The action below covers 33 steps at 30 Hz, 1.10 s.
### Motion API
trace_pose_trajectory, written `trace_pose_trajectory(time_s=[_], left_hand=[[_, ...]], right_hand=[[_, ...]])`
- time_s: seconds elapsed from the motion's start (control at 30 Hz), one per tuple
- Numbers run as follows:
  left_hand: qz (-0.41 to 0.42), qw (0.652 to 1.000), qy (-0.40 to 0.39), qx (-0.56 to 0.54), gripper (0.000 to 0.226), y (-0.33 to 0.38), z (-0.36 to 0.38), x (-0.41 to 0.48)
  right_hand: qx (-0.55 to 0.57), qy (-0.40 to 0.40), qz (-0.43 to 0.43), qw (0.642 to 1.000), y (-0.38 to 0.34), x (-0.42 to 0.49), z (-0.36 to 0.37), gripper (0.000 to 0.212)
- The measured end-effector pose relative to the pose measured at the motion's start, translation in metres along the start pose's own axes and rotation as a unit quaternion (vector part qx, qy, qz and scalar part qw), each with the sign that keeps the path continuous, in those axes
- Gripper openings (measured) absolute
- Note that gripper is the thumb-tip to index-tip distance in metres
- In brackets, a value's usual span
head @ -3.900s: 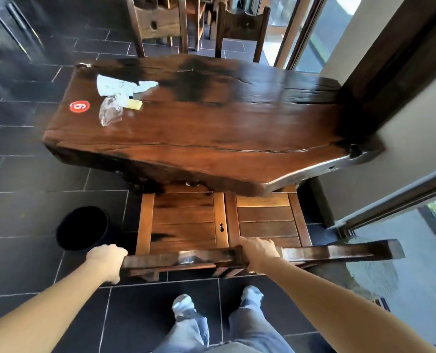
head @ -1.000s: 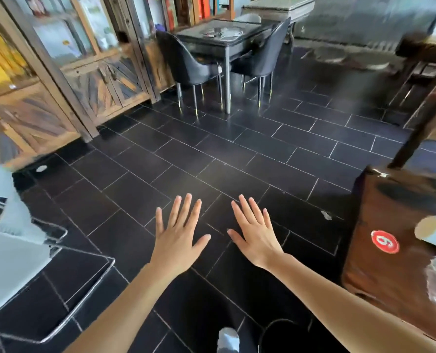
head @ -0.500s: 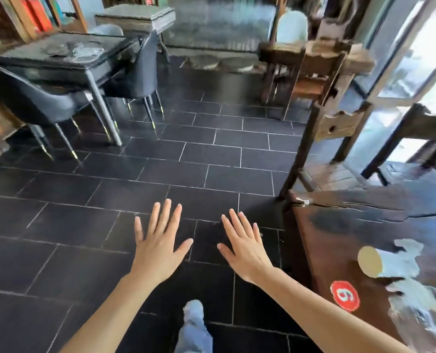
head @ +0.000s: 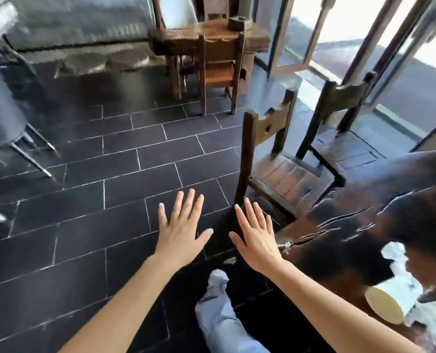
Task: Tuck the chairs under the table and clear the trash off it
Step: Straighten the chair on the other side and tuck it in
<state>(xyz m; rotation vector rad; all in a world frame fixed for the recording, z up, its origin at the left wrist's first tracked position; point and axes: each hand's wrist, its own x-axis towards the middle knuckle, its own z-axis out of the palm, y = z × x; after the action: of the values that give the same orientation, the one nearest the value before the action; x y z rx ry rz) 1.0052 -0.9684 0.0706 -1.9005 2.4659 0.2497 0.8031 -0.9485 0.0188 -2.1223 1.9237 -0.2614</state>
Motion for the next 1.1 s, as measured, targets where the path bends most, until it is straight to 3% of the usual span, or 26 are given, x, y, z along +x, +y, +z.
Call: trace_pose_trajectory(time_s=[0.33,0.53,0.8,1.1], left_hand=[[0.01,1.0,-0.02,0.009,0.078,-0.045,-0.044,0.249],[0.019,0.999,-0.039,-0.015,0.075,-0.064,-0.051,0.368],[0.148,0.987,-0.06,-0.002,0.078,-0.087,-0.043,0.58],[0.35,0.931,-0.094,0.035,0.083,-0.038,-0.056,0.792]], right_hand=[[0.03,0.028,0.024,0.999,0.036,0.271,-0.041,0.069],[0.044,0.035,0.033,0.998,0.055,0.385,-0.052,0.067],[0.04,0.052,0.181,0.981,0.119,0.533,-0.054,0.067],[0.063,0.061,0.398,0.913,0.177,0.628,-0.052,0.064]])
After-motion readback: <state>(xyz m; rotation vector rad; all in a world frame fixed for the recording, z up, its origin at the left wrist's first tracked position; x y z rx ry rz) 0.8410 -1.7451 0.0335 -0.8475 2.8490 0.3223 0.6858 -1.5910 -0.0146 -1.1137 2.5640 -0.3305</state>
